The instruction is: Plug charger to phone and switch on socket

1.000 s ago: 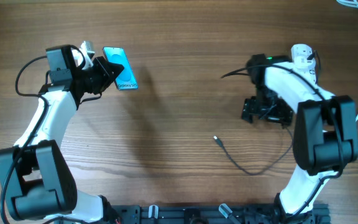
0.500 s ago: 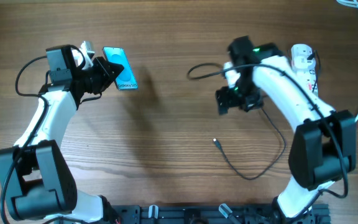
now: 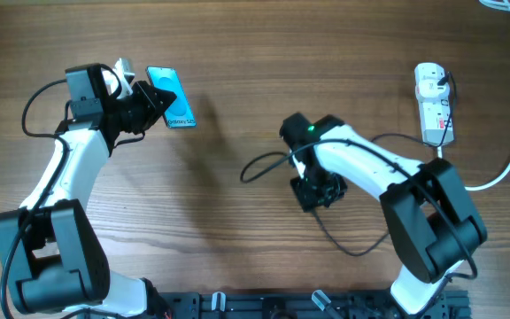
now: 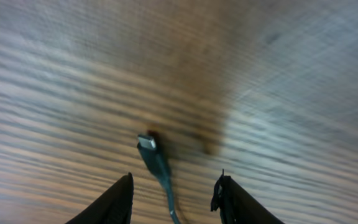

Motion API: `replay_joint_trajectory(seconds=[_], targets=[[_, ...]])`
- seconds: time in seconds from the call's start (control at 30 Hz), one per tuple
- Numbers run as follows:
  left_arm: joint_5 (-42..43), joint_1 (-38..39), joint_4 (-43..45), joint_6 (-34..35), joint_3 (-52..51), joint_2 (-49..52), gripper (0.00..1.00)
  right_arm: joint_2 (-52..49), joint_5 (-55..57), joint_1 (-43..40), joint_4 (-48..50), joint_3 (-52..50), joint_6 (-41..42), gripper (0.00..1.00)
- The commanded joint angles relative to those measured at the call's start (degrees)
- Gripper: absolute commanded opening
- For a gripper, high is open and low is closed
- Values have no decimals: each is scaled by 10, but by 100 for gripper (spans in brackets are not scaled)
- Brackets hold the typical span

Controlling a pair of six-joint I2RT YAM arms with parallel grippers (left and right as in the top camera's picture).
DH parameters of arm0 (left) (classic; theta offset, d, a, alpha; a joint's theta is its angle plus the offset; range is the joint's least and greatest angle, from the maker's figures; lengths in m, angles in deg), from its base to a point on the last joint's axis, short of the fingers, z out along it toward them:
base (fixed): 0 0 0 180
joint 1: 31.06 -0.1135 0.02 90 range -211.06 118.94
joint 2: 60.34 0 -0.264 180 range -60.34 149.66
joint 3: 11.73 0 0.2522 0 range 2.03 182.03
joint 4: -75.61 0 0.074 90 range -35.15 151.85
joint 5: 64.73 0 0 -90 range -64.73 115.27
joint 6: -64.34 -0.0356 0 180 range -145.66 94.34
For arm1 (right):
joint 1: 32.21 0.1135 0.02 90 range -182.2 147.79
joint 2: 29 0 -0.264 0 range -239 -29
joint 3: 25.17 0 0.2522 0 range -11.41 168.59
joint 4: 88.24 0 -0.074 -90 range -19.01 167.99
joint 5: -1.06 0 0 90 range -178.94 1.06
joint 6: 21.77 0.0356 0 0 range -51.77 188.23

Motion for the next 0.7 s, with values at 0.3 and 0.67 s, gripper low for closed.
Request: replay_joint_trajectory(seconds=[0.3, 0.67], targets=[[5, -1, 4, -2, 3, 0, 14, 7, -15, 15, 78, -71, 13, 42], [5, -1, 4, -2, 3, 0, 14, 7, 11, 15, 112, -92, 13, 25]])
